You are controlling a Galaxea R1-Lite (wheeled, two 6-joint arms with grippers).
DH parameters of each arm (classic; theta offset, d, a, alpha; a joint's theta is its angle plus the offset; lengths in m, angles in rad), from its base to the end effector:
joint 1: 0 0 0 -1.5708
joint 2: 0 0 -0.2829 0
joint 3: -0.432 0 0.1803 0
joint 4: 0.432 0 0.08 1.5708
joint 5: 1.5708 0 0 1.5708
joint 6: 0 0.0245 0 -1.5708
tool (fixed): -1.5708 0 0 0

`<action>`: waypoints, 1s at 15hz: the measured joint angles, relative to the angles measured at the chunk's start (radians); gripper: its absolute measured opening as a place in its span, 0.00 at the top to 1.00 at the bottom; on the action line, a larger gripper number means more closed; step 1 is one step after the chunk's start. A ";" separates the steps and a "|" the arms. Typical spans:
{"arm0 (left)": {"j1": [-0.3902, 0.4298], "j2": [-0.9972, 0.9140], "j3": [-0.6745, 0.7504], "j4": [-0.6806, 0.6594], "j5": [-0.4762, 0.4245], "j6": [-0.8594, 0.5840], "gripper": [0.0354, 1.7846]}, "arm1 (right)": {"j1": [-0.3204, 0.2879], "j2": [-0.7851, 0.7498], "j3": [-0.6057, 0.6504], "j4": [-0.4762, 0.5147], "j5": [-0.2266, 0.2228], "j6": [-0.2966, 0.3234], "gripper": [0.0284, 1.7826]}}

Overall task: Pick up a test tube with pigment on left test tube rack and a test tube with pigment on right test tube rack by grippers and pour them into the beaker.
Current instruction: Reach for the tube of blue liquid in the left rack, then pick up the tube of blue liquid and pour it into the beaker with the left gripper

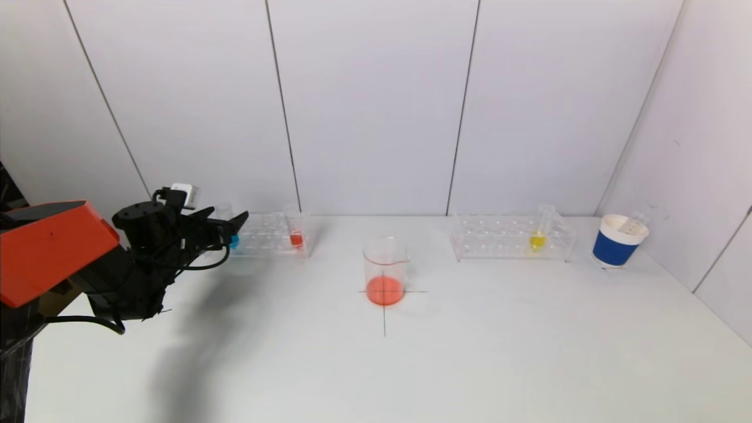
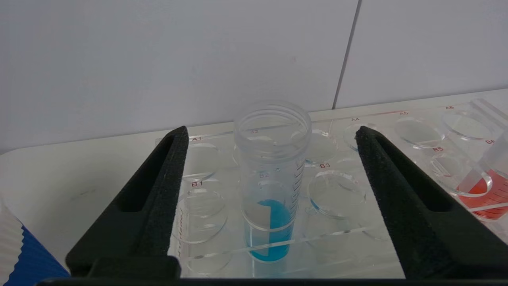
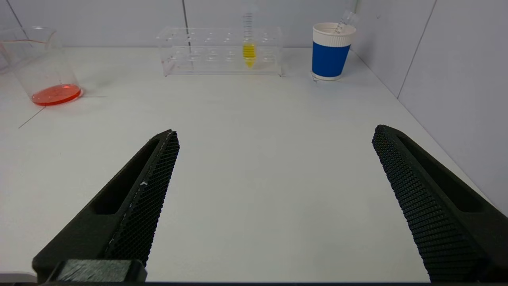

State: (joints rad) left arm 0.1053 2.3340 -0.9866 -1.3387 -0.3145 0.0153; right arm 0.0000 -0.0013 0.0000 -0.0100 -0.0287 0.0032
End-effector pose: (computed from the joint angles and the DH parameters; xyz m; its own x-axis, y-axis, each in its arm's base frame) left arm 0.4073 0.0354 0.0606 0.9782 -0.2077 -0.0083 0.2078 0.9781 0.0126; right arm -0.0148 -0.0007 0.0765 0.9995 -0.0287 0.0113 0.0287 0.9996 0.0035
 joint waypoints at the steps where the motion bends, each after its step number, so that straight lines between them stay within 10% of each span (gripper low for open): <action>1: 0.000 0.000 0.000 0.000 0.000 0.000 0.29 | 0.000 0.000 0.000 0.000 0.000 0.000 0.01; 6: 0.000 0.002 -0.001 0.000 0.000 0.000 0.75 | 0.000 0.000 0.000 0.000 0.000 0.000 0.01; 15: 0.000 0.001 -0.001 0.000 0.000 0.000 0.77 | 0.000 0.000 0.000 0.000 0.000 0.000 0.01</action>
State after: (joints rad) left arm 0.1053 2.3355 -0.9881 -1.3387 -0.3140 0.0153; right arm 0.0000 -0.0013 0.0000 -0.0100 -0.0291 0.0032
